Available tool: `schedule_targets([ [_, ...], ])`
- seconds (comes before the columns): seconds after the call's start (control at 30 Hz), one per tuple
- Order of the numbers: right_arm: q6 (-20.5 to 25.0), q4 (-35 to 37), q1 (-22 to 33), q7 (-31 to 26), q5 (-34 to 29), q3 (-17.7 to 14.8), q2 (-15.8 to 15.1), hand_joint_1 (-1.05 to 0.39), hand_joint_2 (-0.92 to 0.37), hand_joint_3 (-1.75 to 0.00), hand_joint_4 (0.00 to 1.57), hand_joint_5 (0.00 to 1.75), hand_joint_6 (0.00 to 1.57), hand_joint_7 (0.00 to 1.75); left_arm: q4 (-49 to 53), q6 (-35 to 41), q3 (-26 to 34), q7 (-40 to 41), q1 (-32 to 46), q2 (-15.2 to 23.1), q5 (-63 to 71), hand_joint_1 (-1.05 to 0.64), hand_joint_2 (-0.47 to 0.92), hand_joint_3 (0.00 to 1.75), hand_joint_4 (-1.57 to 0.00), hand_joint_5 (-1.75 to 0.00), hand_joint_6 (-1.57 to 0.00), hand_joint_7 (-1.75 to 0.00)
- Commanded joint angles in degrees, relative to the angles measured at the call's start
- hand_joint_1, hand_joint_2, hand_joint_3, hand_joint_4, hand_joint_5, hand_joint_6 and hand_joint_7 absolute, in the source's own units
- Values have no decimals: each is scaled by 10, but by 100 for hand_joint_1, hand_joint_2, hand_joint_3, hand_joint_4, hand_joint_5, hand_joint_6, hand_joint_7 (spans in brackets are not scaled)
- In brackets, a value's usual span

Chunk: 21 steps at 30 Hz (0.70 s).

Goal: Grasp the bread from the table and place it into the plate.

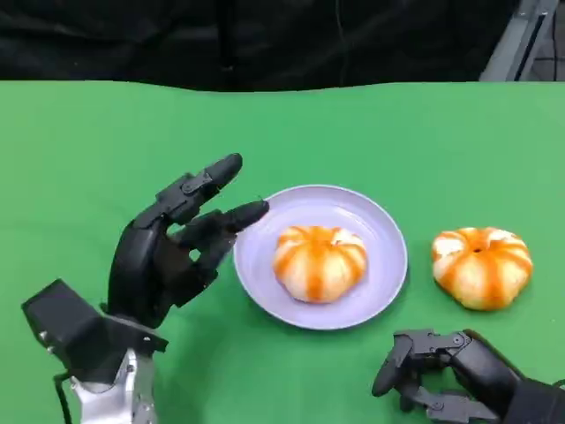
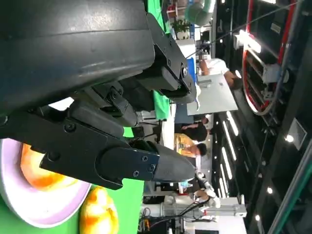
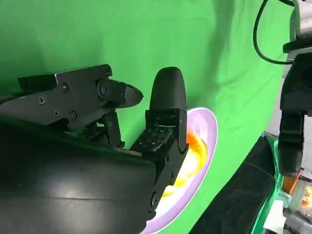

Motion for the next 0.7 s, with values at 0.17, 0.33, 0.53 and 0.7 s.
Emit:
schedule_targets([
  [0.17,0,-5,1,3,9,-4,-8,1,-92,-46,72,151,76,108,1,-15,19,-15,17,-2,-14,-70,92,21,-87,-3,-60,-1],
  [0.33,2,-8,4,10,17,-5,-7,1,-92,-46,71,151,76,108,6,-31,32,-34,43,-4,-28,-69,92,18,-90,-3,-62,-2],
  [0.53,-1,-7,3,12,18,-6,-8,1,-92,-46,71,152,76,108,11,-29,49,-59,59,1,-46,-67,92,17,-92,-3,-63,-1],
  [0.7,-2,-6,3,13,18,-6,-10,0,-92,-46,71,153,76,108,20,-37,58,-73,67,12,-44,-65,92,18,-93,-3,-64,-1],
])
